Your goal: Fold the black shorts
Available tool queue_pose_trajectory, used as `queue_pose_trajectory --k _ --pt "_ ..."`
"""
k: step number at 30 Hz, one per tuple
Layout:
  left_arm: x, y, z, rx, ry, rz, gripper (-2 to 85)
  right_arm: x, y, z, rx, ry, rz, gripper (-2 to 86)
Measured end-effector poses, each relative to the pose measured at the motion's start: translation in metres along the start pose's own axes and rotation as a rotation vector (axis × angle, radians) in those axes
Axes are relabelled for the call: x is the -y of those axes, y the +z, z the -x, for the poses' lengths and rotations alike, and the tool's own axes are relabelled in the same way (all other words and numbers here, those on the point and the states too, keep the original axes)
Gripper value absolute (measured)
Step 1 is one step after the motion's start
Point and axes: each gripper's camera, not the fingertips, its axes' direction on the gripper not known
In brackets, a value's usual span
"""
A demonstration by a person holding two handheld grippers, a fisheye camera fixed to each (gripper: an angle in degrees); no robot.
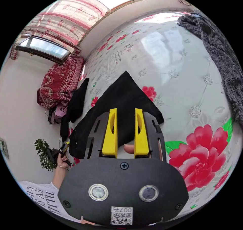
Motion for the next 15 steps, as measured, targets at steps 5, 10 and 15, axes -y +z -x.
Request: queue_pose_trajectory --k 5,10,15 --pt "-0.051 -0.022 -0.013 0.108 0.017 -0.052 2.9 -0.028 -0.006 -0.067 0.134 0.207 0.033 7.3" --pt "-0.055 0.017 -0.02 0.239 0.037 0.026 3.3 -0.023 0.004 -0.078 0.249 0.242 -0.063 6.0" --pt "-0.037 0.035 -0.026 0.312 0.118 0.069 1.9 -0.013 0.0 -0.099 0.367 0.327 -0.103 0.9"
